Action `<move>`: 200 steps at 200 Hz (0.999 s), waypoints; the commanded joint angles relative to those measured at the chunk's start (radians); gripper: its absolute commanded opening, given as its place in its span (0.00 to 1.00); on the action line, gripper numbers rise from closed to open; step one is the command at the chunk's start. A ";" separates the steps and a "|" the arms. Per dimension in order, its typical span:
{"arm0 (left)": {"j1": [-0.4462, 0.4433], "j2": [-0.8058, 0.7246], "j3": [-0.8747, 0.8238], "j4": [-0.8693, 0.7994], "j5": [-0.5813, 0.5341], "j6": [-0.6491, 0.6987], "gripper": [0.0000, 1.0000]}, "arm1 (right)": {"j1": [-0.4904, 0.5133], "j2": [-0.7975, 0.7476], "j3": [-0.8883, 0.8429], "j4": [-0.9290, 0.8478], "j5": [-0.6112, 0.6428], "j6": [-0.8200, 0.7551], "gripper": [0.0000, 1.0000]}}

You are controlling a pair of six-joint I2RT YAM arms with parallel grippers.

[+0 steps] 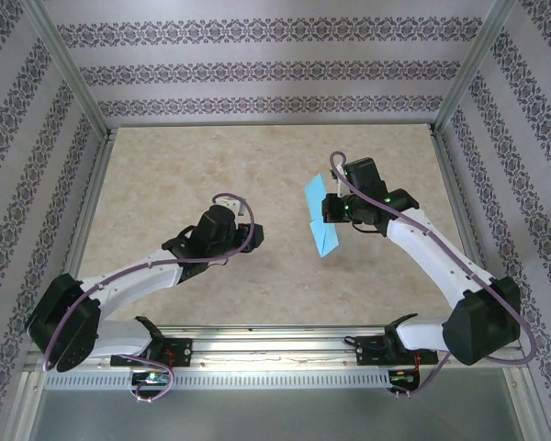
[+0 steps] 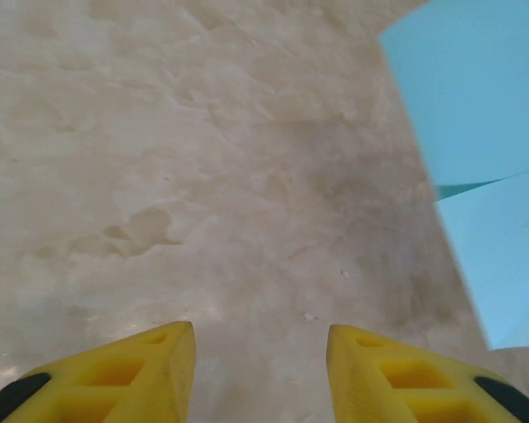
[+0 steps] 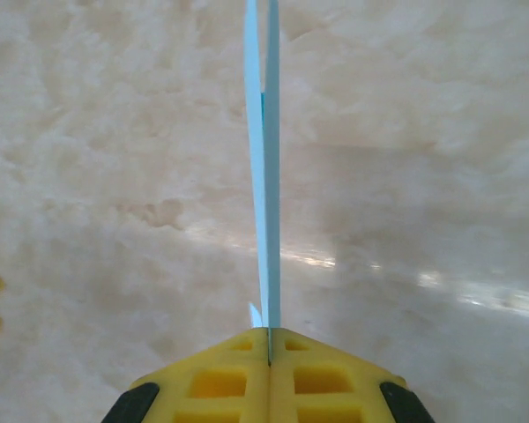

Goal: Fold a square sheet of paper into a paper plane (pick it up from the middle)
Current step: Turn over the paper at the center of the table.

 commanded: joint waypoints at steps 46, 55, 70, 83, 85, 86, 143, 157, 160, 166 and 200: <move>0.017 -0.180 -0.109 0.026 -0.256 -0.020 0.55 | 0.082 0.067 0.158 -0.372 0.538 -0.113 0.00; 0.017 -0.199 -0.119 0.016 -0.288 -0.025 0.55 | 0.096 0.093 0.170 -0.390 0.552 -0.112 0.00; 0.018 -0.228 -0.119 -0.021 -0.337 -0.033 0.54 | 0.123 0.140 0.170 -0.390 0.570 -0.112 0.00; 0.018 -0.247 -0.120 -0.040 -0.370 -0.036 0.55 | 0.150 0.187 0.161 -0.378 0.587 -0.094 0.00; 0.018 -0.250 -0.121 -0.042 -0.375 -0.037 0.55 | 0.154 0.197 0.161 -0.377 0.585 -0.091 0.00; 0.018 -0.252 -0.121 -0.043 -0.377 -0.037 0.55 | 0.157 0.202 0.161 -0.376 0.585 -0.089 0.00; 0.018 -0.299 -0.121 -0.071 -0.414 -0.030 0.55 | 0.366 0.530 0.260 -0.386 0.744 0.100 0.00; 0.018 -0.299 -0.121 -0.072 -0.411 -0.035 0.56 | 0.417 0.609 0.322 -0.405 0.755 0.141 0.00; 0.018 -0.299 -0.123 -0.073 -0.411 -0.035 0.55 | 0.426 0.625 0.337 -0.410 0.749 0.148 0.00; 0.018 -0.298 -0.120 -0.074 -0.412 -0.035 0.56 | 0.440 0.656 0.368 -0.414 0.722 0.153 0.00; 0.018 -0.292 -0.084 -0.112 -0.405 -0.010 0.55 | 0.478 0.742 0.482 -0.348 0.460 0.131 0.00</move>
